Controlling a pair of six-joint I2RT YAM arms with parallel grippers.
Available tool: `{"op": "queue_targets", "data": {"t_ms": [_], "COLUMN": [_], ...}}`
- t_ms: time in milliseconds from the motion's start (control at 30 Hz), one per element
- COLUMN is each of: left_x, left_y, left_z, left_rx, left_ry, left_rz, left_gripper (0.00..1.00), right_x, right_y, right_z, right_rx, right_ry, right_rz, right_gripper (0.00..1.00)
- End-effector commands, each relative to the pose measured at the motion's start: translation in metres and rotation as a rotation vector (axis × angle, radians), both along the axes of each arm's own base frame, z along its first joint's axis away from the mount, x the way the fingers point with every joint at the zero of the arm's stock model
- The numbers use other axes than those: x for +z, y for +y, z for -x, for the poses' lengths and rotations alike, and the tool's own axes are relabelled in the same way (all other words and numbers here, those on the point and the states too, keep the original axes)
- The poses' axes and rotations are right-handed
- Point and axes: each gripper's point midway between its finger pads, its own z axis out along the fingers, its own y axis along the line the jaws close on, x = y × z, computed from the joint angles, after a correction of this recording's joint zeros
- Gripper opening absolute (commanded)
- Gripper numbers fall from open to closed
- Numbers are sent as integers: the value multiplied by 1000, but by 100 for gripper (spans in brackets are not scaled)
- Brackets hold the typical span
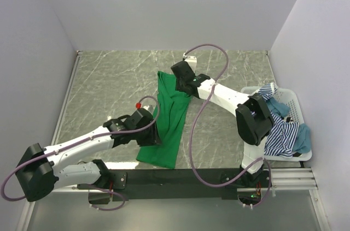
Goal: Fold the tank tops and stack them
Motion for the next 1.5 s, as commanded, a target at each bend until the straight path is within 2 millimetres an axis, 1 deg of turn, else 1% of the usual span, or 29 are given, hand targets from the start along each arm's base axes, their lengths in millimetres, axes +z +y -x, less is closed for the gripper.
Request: {"op": "queue_targets", "data": {"t_ms": [0, 33, 67, 167, 267, 467, 633, 700, 800, 833, 900, 967, 1033, 1100, 1133, 1233, 1333, 1433, 1467], "left_x": [17, 14, 16, 15, 11, -2, -9, -13, -22, -24, -32, -38, -42, -49, -51, -67, -75, -76, -75], "left_y": [-13, -13, -15, -15, -12, -6, -3, -1, 4, 5, 10, 14, 16, 22, 24, 39, 51, 60, 62], "left_z": [-13, -15, -17, -22, -26, -31, -33, -32, -31, -32, -29, -29, -28, -26, -26, -19, -14, -11, -10], "left_rx": [-58, -60, -68, -72, -66, -39, -29, -25, -12, -5, 7, 28, 42, 59, 74, 122, 185, 235, 246], "left_ry": [-59, -58, -67, -79, -71, -41, -23, -17, 0, 5, 24, 38, 45, 55, 61, 99, 117, 122, 128], "left_rz": [16, 0, -1, -18, -24, -13, -6, -8, -22, -21, -29, -34, -36, -53, -55, -95, -120, -124, -123], "left_gripper": [44, 44, 44, 44, 44, 44, 44, 44, 44, 44, 44, 44, 44, 44, 43, 41, 37, 34, 34], "right_x": [-6, -9, -8, -19, -33, -44, -54, -56, -57, -56, -57, -56, -57, -57, -57, -56, -54, -51, -52], "right_y": [-9, -10, -8, -11, -11, 0, -2, -4, -5, -3, -4, -5, -5, -4, -4, -2, 1, 6, 8], "right_z": [-9, -8, -9, -5, -1, 8, 14, 16, 17, 17, 19, 18, 20, 21, 20, 19, 18, 15, 14], "right_rx": [-34, -31, -28, -34, -26, -1, -10, -18, -21, -19, -19, -24, -23, -21, -21, -16, -12, 6, 10], "right_ry": [16, 33, 37, 65, 91, 108, 128, 130, 131, 130, 135, 133, 132, 131, 130, 124, 116, 102, 104], "right_rz": [18, 30, 27, 53, 66, 99, 114, 123, 124, 122, 130, 143, 149, 144, 142, 141, 132, 109, 109], "right_gripper": [43, 43, 42, 41, 41, 43, 43, 41, 32, 23, 16, 13, 12, 7, 1, 0, 0, 0, 0]}}
